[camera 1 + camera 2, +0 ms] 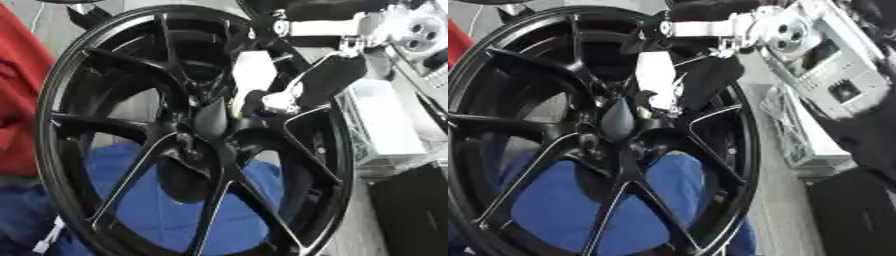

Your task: Pull the pin out of the wheel hub.

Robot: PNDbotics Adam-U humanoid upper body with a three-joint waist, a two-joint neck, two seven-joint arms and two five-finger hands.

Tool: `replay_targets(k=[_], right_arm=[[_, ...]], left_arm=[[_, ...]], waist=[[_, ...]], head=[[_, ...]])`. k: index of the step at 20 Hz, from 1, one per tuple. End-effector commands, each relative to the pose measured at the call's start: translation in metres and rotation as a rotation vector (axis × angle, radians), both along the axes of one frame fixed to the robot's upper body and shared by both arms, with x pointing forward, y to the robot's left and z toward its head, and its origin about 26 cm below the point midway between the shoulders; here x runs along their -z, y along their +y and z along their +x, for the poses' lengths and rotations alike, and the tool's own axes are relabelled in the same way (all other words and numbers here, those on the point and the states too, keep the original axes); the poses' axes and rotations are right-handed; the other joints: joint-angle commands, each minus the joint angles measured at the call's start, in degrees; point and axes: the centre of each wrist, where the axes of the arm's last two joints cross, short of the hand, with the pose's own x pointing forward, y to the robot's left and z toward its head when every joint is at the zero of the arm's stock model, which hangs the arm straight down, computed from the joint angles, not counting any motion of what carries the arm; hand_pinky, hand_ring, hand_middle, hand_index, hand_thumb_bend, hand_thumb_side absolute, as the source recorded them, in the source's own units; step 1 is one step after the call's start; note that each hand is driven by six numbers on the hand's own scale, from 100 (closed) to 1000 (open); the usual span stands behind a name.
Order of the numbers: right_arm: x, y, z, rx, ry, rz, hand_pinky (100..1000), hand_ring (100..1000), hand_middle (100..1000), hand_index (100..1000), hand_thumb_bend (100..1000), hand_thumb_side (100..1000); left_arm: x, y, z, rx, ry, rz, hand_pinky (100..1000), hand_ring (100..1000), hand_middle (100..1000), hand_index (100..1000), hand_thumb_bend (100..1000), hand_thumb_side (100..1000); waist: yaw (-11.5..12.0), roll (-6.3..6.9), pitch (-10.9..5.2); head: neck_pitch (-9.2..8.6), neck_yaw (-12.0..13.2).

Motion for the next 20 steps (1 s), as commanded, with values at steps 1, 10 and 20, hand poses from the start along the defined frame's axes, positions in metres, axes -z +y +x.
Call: replay_targets(k=[1,10,20], right_arm=[[-0.0073,-0.0052,-0.0011,0.025,-0.022,-0.008,918,933,892,938,253,487],[-0.0069,-0.0064,-0.0002,0.03,-0.02,-0.002,918,932,890,937,255,486],[-0.0075,-0.0092,0.0011,0.041,-0.025,0.007,917,931,890,937,258,476]], left_arm=[[-0.0088,0.0005,-0.0029,0.004,-0.026,0.029,709,642,577,660,395,583],[-0.0089,0.0006,-0.0029,0.006,-0.025,0.03,711,643,578,660,395,585],[-0.0085,0.0008,-0.0031,0.006,-0.023,0.03,712,643,578,660,394,586]], waist=[[-0.1,0.48,-0.94],[-0.1,0.41,-0.99],[-0.1,0.44,-1.11]], head=[[-0.61,0.1],[-0.1,0.4],[-0.02,0.2]])
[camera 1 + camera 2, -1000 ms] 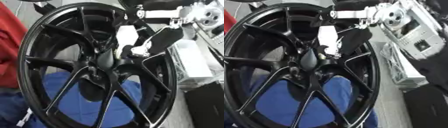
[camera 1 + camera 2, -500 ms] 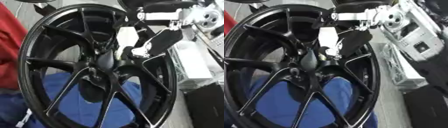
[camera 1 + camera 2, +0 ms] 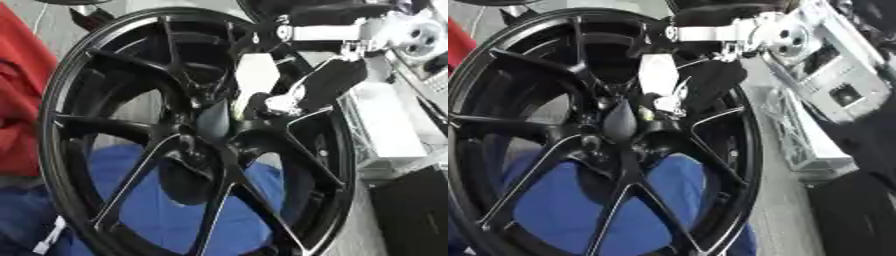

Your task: Pull the pin out of the wheel hub.

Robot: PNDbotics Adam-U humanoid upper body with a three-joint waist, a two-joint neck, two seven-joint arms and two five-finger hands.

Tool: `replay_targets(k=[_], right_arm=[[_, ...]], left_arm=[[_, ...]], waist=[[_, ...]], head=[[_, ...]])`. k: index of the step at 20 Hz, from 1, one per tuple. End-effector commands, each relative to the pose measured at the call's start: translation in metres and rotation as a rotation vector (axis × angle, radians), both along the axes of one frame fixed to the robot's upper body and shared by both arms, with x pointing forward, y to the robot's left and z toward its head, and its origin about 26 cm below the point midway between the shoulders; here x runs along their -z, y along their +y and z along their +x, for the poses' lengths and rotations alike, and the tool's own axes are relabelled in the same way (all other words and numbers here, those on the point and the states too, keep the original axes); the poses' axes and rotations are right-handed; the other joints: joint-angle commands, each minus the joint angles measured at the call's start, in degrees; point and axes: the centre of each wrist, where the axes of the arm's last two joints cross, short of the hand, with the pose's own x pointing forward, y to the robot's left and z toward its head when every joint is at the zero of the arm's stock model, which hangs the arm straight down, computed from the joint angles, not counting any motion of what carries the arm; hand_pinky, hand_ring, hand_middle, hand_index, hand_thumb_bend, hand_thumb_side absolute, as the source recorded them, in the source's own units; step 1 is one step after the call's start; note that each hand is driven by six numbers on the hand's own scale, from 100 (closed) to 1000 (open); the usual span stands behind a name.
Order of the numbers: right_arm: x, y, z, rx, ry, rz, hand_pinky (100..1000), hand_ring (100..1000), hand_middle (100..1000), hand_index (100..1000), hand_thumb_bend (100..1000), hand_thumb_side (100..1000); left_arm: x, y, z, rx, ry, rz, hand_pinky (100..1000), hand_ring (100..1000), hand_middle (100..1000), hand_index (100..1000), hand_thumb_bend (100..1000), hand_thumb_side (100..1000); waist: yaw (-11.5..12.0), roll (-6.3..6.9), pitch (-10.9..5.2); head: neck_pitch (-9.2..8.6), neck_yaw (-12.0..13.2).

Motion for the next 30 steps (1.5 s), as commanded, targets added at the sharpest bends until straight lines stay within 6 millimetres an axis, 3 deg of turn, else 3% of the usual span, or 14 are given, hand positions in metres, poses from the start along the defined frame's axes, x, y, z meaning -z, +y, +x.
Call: replay_targets(k=[1,16,30], right_arm=[[-0.009,-0.008,-0.001,0.033,-0.029,-0.001,917,931,889,937,258,475],[-0.007,-0.016,0.006,0.081,-0.051,0.005,918,932,891,937,272,463],[-0.004,-0.022,0.01,0.1,-0.046,0.008,916,930,869,929,302,453]], left_arm=[[-0.009,0.001,-0.003,0.005,-0.024,0.028,712,643,578,660,394,586],[-0.009,0.001,-0.003,0.003,-0.027,0.034,714,643,579,660,391,587],[-0.009,0.001,-0.003,0.003,-0.029,0.036,716,643,579,660,388,588]], waist=[[-0.1,0.48,-1.12],[0.0,0.55,-0.55],[0.1,0.76,-0.09]], head=[[-0.06,-0.3],[0.19,-0.9],[-0.91,-1.0]])
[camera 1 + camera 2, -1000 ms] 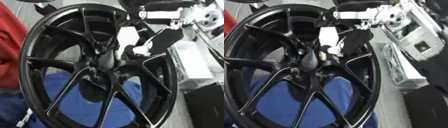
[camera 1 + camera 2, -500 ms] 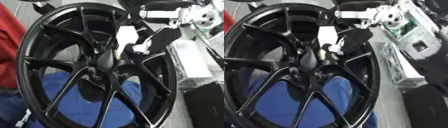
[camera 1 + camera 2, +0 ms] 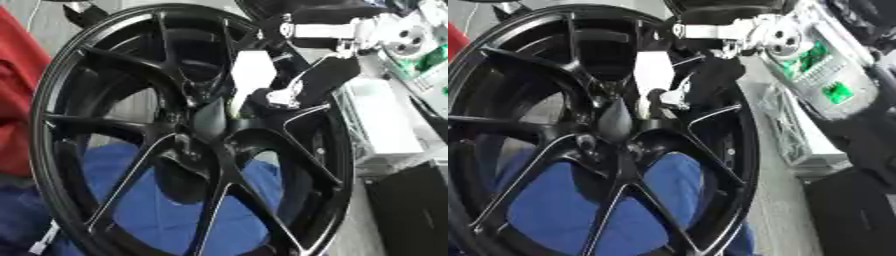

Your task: Pull the pin out of the wheel hub.

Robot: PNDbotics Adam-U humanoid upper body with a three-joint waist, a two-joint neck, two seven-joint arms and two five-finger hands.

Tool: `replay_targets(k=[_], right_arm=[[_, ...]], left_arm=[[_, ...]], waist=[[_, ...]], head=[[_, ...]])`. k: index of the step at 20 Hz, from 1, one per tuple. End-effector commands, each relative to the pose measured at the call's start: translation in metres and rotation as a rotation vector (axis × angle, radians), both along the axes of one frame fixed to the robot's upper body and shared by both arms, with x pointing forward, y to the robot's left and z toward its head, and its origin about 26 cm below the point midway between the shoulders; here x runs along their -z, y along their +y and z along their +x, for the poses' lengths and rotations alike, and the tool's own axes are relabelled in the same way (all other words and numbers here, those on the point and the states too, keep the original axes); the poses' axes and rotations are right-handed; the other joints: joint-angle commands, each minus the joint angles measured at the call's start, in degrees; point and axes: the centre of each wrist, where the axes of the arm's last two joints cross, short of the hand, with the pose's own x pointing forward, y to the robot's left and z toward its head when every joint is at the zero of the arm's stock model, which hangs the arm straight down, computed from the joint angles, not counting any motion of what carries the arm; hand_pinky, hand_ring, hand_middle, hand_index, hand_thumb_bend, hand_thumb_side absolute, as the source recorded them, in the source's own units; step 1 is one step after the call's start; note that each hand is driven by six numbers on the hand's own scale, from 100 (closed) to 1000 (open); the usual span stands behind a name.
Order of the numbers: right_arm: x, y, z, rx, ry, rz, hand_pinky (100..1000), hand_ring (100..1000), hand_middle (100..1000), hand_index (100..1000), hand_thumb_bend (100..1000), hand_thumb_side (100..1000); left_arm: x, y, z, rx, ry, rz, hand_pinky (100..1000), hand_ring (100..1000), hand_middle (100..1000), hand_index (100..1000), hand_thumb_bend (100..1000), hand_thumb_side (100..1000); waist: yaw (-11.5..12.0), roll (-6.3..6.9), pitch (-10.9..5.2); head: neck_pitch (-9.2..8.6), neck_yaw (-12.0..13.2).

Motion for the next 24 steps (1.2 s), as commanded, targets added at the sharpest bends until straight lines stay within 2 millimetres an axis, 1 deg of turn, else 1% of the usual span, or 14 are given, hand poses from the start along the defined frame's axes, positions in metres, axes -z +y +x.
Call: replay_targets(k=[1,4,6,8,9,10,12,14,17,20,24], right_arm=[[-0.0107,-0.009,-0.0028,0.033,-0.036,-0.015,915,930,855,926,305,454],[-0.0103,-0.0088,-0.0029,0.03,-0.035,-0.016,915,928,839,919,310,449],[-0.0099,-0.0089,-0.0027,0.031,-0.035,-0.016,912,925,827,913,316,430],[-0.0095,-0.0091,-0.0024,0.034,-0.037,-0.012,907,914,780,880,310,408],[-0.0094,-0.009,-0.0024,0.036,-0.04,-0.008,903,903,728,847,292,403],[-0.0094,-0.0088,-0.0024,0.037,-0.044,-0.002,901,900,713,837,285,404],[-0.0093,-0.0083,-0.0025,0.039,-0.05,0.011,894,880,637,781,260,406],[-0.0092,-0.0079,-0.0024,0.043,-0.056,0.026,888,863,589,729,249,400],[-0.0083,-0.0075,-0.0024,0.043,-0.059,0.035,884,857,581,724,287,349],[-0.0074,-0.0078,-0.0019,0.043,-0.055,0.035,884,859,601,745,282,355],[-0.0067,-0.0082,-0.0014,0.044,-0.052,0.034,884,853,590,736,282,347]], left_arm=[[-0.0092,0.0008,-0.0029,0.001,-0.03,0.029,716,643,580,660,388,589],[-0.0094,0.0007,-0.0028,0.003,-0.03,0.031,716,643,579,660,387,589],[-0.0092,0.0007,-0.0028,0.002,-0.029,0.03,717,643,579,660,386,589],[-0.0091,0.0007,-0.0029,0.002,-0.028,0.03,717,643,579,660,386,589],[-0.0091,0.0007,-0.0028,0.002,-0.028,0.03,717,643,579,659,385,589],[-0.0093,0.0006,-0.0028,0.002,-0.029,0.03,717,643,579,659,385,589],[-0.0096,0.0004,-0.0026,0.004,-0.03,0.032,718,643,579,659,384,589],[-0.0098,0.0002,-0.0025,0.006,-0.03,0.033,718,643,579,659,383,590],[-0.0098,0.0004,-0.0026,0.004,-0.029,0.033,718,643,579,659,381,590],[-0.0098,0.0003,-0.0025,0.005,-0.028,0.033,719,644,579,659,383,591],[-0.0102,0.0003,-0.0024,0.006,-0.028,0.036,719,643,579,659,384,591]], waist=[[0.0,0.68,-0.85],[0.0,0.61,-0.82],[0.0,0.56,-0.75],[0.1,0.53,-0.66],[0.1,0.52,-0.62],[0.1,0.5,-0.58],[0.1,0.46,-0.5],[0.2,0.43,-0.42],[0.3,0.39,-0.34],[0.4,0.31,-0.27],[0.4,0.18,-0.25]], head=[[-0.81,-0.3],[-0.81,-0.3],[-0.91,-0.3],[-0.98,-0.3],[-1.0,-0.3],[-1.02,-0.3],[-0.99,-0.4],[-1.02,-0.4],[-1.07,-0.4],[-1.17,-0.4],[-1.16,-0.2]])
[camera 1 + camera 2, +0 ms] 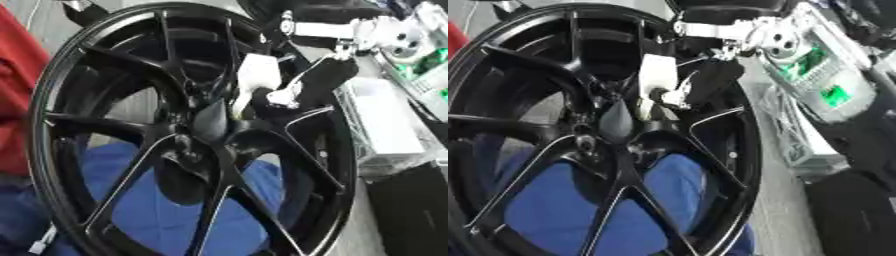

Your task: Pull the pin out of the wheel hub.

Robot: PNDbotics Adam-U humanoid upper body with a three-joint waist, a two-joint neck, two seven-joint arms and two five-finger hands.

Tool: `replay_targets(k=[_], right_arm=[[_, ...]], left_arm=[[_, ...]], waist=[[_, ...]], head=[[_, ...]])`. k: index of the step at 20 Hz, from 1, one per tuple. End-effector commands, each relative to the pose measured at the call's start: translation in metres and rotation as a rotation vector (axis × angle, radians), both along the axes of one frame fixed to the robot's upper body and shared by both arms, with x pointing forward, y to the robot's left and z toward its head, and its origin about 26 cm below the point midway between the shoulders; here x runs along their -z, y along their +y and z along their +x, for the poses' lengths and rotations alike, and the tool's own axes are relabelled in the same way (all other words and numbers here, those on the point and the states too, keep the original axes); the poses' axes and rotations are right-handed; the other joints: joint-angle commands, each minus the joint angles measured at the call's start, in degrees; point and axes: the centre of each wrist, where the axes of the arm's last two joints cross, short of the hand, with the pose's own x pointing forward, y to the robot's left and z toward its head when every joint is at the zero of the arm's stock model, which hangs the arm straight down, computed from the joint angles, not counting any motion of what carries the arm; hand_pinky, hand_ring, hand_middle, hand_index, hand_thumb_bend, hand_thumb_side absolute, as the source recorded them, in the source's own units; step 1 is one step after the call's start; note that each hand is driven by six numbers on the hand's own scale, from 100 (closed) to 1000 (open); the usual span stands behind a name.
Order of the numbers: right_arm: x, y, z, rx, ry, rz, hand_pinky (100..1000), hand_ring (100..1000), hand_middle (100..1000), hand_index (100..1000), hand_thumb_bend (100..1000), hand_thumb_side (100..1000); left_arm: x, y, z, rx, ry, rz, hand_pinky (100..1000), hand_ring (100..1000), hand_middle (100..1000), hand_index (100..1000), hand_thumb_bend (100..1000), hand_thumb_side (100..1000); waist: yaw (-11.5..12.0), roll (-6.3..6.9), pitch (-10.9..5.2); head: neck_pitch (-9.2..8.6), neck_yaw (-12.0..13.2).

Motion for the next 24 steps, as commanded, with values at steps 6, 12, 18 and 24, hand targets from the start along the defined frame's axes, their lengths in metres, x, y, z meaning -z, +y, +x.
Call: replay_targets(k=[6,12,18,24], right_arm=[[-0.0082,-0.0078,-0.0014,0.023,-0.018,0.0,875,838,548,694,221,328],[-0.0086,-0.0077,-0.0017,0.025,-0.023,0.014,864,815,493,641,180,301],[-0.0109,-0.0073,-0.0035,0.031,-0.031,0.047,828,749,388,521,100,220],[-0.0133,-0.0055,-0.0085,0.048,-0.036,0.071,792,691,321,446,100,150]], left_arm=[[-0.0094,0.0007,-0.0028,0.002,-0.027,0.031,720,643,579,659,383,592],[-0.0095,0.0005,-0.0027,0.005,-0.026,0.032,721,644,579,659,382,593],[-0.0088,0.001,-0.003,0.003,-0.02,0.031,722,644,579,659,383,592],[-0.0076,0.0017,-0.0036,-0.001,-0.016,0.027,723,644,579,659,385,591]], waist=[[0.0,0.48,-0.82],[-0.2,0.46,-0.87],[-0.4,0.68,-1.32],[-0.9,0.97,-2.13]], head=[[-0.15,0.1],[0.05,-0.1],[0.44,-0.2],[1.87,-1.0]])
